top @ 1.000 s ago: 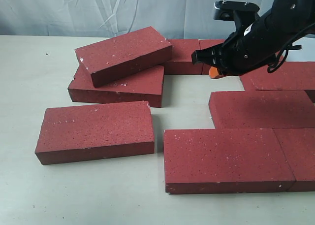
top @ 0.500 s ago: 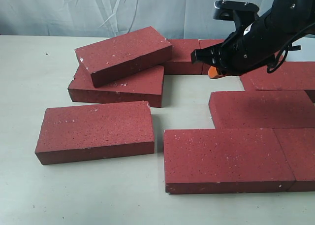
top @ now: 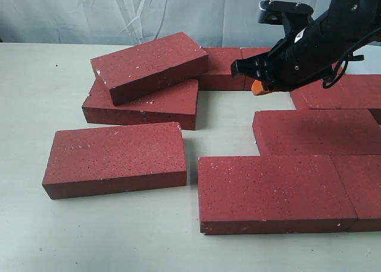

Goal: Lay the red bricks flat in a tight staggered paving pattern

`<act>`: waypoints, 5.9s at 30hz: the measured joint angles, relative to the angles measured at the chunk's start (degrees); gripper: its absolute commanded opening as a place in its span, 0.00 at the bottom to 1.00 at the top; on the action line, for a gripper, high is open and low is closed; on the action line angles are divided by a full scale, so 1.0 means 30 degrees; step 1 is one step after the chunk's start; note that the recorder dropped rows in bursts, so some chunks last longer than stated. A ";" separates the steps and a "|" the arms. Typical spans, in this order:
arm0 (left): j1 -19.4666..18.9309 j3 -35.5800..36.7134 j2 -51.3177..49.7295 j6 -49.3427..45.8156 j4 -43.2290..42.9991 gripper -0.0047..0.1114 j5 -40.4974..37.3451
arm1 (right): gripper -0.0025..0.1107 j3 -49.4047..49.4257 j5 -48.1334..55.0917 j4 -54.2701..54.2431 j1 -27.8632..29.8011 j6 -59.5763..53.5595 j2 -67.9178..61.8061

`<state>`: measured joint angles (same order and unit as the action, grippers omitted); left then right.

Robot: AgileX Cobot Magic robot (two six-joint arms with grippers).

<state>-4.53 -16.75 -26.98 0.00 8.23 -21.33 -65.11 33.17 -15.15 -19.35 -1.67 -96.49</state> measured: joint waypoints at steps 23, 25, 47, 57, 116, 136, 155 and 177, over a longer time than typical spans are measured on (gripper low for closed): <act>0.0431 -0.8697 -1.5621 -0.3354 0.3530 0.04 -0.3347 | 0.02 0.0000 -0.0445 0.0000 0.0000 0.0000 0.0000; 0.0997 -0.9486 -1.6942 -0.3672 0.3822 0.04 -0.3225 | 0.02 0.0000 -0.0481 0.0000 0.0000 0.0000 0.0000; 0.5732 -1.9548 -2.9714 -0.5643 0.4509 0.04 0.4870 | 0.02 0.0000 -0.0481 0.0000 0.0000 0.0000 0.0000; 0.6467 -2.1100 -3.0970 -0.5718 0.3663 0.04 0.6580 | 0.02 0.0000 -0.0481 0.0000 0.0000 0.0000 0.0000; 0.5899 -2.4029 -2.8203 0.3823 -0.0909 0.04 -0.7388 | 0.02 0.0858 0.3428 -0.3509 0.0000 0.0036 0.0140; 0.5899 -2.4029 -3.1837 0.3823 0.4573 0.04 -0.3371 | 0.02 0.0858 0.3428 -0.3833 0.0000 -0.0002 0.0140; 0.6480 -2.4029 -3.2962 0.3789 0.6292 0.04 0.0148 | 0.02 0.0858 0.3462 -0.3954 0.0000 -0.0396 0.0345; 0.4791 -2.4129 -2.8724 0.3827 -0.5661 0.04 -0.8483 | 0.02 0.0858 0.3791 -0.3954 0.0000 -0.1224 0.0345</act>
<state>9.84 -89.14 -113.15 11.48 -8.75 -46.78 -62.54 44.54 -27.02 -19.35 -5.34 -95.45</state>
